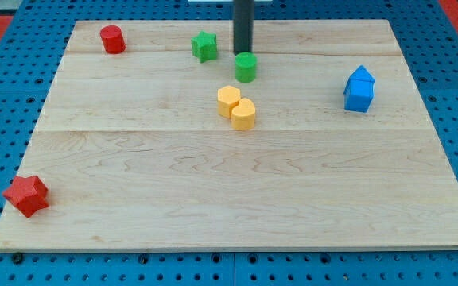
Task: Move the green star diagonally bottom right to the yellow heart
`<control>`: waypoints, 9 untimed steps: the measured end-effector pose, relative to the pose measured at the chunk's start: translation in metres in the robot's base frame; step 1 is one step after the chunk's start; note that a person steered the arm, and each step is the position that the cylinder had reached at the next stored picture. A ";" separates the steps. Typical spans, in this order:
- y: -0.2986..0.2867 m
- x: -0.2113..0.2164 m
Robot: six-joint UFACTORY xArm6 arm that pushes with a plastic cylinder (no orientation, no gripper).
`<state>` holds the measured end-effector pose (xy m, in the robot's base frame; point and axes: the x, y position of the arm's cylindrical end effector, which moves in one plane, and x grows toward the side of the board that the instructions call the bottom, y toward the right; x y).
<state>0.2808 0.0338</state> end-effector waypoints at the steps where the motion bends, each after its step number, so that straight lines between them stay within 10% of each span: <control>1: 0.001 -0.025; 2: -0.025 0.058; 5: -0.103 -0.084; 6: -0.062 0.011; 8: 0.001 -0.017; 9: 0.008 0.073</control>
<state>0.3540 0.0419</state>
